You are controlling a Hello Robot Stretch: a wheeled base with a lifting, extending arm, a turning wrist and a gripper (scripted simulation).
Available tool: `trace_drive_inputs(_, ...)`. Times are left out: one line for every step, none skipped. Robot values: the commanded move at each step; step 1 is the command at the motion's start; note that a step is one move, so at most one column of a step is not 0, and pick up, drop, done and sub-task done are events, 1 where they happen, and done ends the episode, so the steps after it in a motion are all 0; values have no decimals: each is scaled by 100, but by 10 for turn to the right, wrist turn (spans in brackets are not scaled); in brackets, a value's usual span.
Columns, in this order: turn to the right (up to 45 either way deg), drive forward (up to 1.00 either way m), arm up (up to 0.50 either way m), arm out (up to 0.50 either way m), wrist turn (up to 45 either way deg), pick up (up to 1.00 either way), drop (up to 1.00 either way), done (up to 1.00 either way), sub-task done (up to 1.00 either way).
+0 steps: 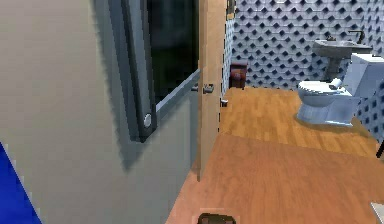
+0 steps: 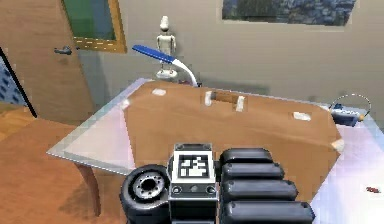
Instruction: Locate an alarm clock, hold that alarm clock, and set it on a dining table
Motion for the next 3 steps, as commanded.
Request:
trace_drive_inputs(-30,0,0,0,0,0,0,0,0)
trace_drive_inputs(0,0,0,48,0,0,0,0,0)
trace_drive_inputs(0,0,0,0,450,0,0,0,0)
